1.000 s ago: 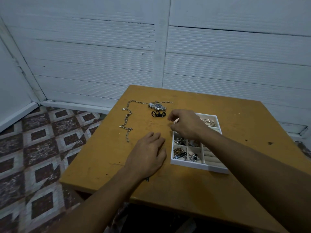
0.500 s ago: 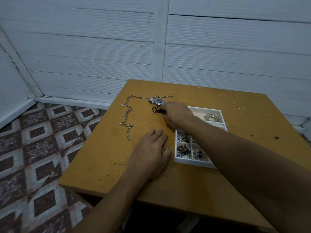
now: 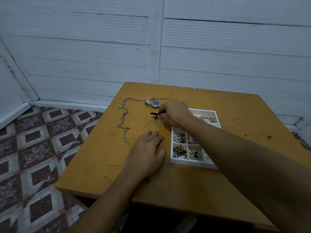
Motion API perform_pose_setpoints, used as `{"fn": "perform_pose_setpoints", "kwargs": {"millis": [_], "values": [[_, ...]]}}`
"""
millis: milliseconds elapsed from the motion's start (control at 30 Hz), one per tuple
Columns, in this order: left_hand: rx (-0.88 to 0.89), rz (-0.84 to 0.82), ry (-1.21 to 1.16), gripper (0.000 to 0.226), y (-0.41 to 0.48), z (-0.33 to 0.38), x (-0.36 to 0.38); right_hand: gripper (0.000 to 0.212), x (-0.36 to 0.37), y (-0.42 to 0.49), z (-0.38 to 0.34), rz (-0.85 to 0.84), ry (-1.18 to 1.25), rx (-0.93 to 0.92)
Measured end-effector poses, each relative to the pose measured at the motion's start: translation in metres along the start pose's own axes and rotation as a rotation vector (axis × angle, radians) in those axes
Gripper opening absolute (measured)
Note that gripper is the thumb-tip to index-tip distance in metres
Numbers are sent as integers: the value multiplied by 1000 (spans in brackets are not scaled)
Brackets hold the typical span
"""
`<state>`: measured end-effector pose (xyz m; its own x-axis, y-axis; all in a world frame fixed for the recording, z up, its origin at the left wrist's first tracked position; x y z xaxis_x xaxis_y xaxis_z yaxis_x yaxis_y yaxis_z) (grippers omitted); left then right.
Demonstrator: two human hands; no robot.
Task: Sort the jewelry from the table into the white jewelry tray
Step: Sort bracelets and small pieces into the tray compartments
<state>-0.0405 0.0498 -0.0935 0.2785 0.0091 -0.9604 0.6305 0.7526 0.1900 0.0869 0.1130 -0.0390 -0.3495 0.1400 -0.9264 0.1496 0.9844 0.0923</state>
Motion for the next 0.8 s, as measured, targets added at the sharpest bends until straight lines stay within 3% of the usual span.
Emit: {"fn": "perform_pose_setpoints", "kwargs": {"millis": [133,333,800], "values": [[-97,38,-191,41,9,-2,-10,19,-29,-14,10,59,136,23],[-68,20,-361,29,29,23,-13,17,-57,-45,32,57,231,27],[-16,136,-309,29,38,24,3,17,-36,-60,40,-37,123,46]]}}
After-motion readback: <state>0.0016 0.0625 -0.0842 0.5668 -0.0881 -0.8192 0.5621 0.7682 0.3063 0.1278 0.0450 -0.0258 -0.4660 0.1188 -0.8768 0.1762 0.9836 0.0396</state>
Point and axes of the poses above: each hand's wrist, its own y-axis towards the middle knuckle, its own x-axis out of the palm, z = x × y, the point moved 8 cm from there along y, towards the middle knuckle, and after that the axes turned 14 degrees about y, right-handed, at the moved point
